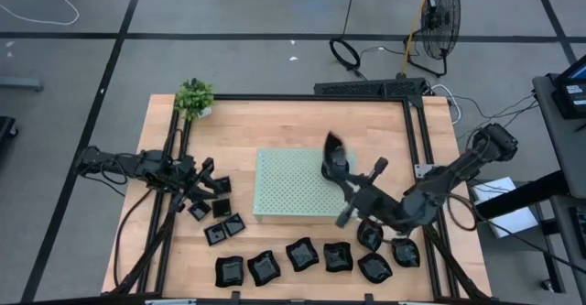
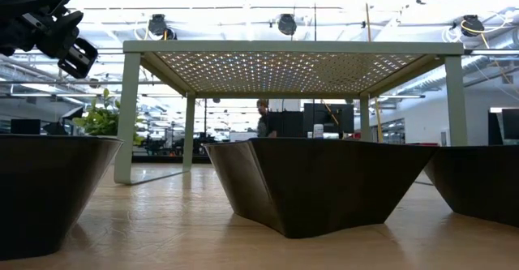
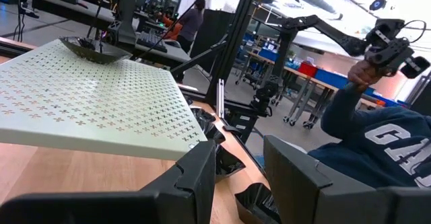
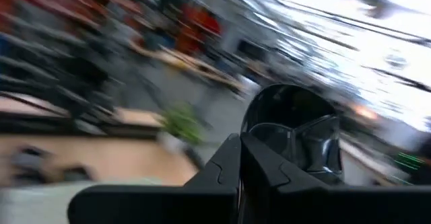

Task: Pick & Place Mini shaped plates
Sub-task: Stack the leaf-shaped plate on top of the leaf-shaped plate on the shelf

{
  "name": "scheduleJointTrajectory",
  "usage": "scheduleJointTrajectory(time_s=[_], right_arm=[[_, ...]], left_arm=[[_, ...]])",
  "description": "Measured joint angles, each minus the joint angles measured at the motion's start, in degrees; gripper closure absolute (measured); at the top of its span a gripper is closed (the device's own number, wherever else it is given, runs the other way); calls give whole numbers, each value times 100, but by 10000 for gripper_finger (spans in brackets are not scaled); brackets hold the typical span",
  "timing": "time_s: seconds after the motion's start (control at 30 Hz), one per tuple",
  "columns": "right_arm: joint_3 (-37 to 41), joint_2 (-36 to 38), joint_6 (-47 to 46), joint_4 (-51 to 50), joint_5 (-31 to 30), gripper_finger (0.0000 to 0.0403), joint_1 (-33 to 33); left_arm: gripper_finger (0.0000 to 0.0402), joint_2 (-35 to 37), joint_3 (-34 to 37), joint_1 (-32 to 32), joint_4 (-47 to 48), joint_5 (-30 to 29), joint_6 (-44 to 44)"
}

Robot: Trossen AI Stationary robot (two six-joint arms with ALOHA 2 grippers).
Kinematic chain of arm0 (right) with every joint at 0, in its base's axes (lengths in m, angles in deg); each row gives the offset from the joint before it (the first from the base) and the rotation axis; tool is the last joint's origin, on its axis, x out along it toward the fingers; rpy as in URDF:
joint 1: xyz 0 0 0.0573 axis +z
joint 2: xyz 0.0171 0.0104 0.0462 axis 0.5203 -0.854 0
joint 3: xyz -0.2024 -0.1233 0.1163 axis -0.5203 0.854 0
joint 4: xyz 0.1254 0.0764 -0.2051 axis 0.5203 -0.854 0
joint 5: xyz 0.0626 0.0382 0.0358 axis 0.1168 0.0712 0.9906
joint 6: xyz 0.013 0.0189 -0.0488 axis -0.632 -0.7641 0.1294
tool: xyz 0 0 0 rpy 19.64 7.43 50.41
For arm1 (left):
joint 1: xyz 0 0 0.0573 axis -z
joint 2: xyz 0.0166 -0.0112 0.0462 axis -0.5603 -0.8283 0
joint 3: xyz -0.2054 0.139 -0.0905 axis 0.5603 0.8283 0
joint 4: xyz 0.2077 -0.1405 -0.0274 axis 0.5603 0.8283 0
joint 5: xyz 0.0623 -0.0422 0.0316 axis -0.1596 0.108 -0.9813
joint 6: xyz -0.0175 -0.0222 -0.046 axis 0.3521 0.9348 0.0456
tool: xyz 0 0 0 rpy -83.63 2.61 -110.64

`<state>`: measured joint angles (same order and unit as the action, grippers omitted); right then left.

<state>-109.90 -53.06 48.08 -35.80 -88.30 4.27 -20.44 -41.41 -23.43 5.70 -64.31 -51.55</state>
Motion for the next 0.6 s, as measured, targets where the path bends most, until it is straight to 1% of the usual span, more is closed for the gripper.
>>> scheduleJointTrajectory(time_s=[0.07, 0.13, 0.17, 0.2, 0.23, 0.33, 0.43, 0.53, 0.6], right_arm=[[2, 237, -966, -676, 947, 403, -26], [-31, 457, -1892, -1238, 1943, 403, -205], [-115, 521, -2241, -1535, 2216, 403, -312], [-247, 564, -2521, -1890, 2295, 403, -403], [-407, 581, -2730, -2289, 2227, 403, -479], [-1113, 481, -3277, -3548, 1836, 403, -690], [-1946, 193, -4079, -5069, 1880, 403, -949], [-2594, -248, -4901, -6494, 2322, 403, -1284], [-2797, -540, -5420, -7245, 2712, 403, -1528]], left_arm=[[272, 0, 0, -1, 0, -2, -1], [272, 2, 0, 0, 0, -1, -2], [272, 0, 0, -2, 0, 0, -2], [272, 2, 0, -2, 0, 0, 0], [272, 1, 0, -2, 0, -1, -2], [272, 2, 0, 0, -2, 0, 0], [272, 1, 0, 0, 0, -1, -1], [272, 0, 0, 0, 0, 0, -1], [272, 0, 0, -2, 0, -1, 0]])
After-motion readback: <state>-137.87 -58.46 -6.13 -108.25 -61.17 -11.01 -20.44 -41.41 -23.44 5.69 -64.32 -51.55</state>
